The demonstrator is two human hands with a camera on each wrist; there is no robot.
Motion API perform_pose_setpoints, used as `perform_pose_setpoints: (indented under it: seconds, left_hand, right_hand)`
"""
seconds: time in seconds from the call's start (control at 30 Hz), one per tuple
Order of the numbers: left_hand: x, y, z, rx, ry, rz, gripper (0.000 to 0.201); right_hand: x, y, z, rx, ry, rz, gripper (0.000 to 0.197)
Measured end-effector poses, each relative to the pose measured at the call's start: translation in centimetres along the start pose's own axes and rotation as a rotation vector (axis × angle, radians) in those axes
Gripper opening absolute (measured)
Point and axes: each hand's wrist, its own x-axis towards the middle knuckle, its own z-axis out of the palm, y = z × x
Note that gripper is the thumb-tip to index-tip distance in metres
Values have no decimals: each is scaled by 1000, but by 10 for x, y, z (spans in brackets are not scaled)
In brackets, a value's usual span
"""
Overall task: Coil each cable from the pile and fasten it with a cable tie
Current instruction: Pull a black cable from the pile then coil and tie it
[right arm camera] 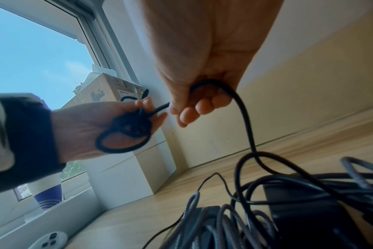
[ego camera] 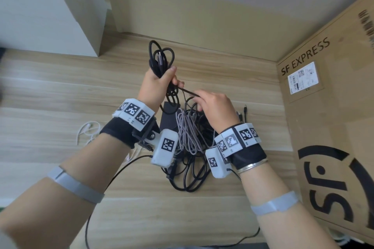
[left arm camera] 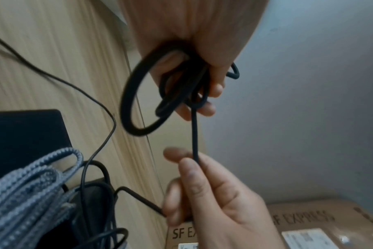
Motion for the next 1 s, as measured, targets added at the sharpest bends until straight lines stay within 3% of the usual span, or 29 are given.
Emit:
perform_pose_setpoints:
  seconds: [0.23, 0.37, 0.5, 0.63, 0.77, 0.93, 1.0]
  left_hand:
    - [3, 4, -11, -8, 61, -39, 18]
    - [5, -2, -17, 133, 92, -48, 19]
    - [-8, -3, -9, 466, -121, -49, 21]
    - [-17, -9, 3, 458, -213, -63, 22]
    - [-21, -15, 9, 392, -174, -130, 16]
    - [-17, -20, -3, 370, -159, -140, 10]
    - [-15, -24, -10, 388, -182, -181, 16]
  right_hand:
    - [0, 18, -13, -21, 3, 54, 15]
    - [1, 27, -19, -9, 62, 106, 15]
    - [8, 13, -20, 92, 151, 57, 18]
    - [16, -6, -20, 105, 122, 9, 17]
    - [18, -19, -16, 74, 5, -6, 18]
    - [12, -12, -20, -55, 3, 9, 16]
    - [9, -6, -24, -128, 11, 39, 16]
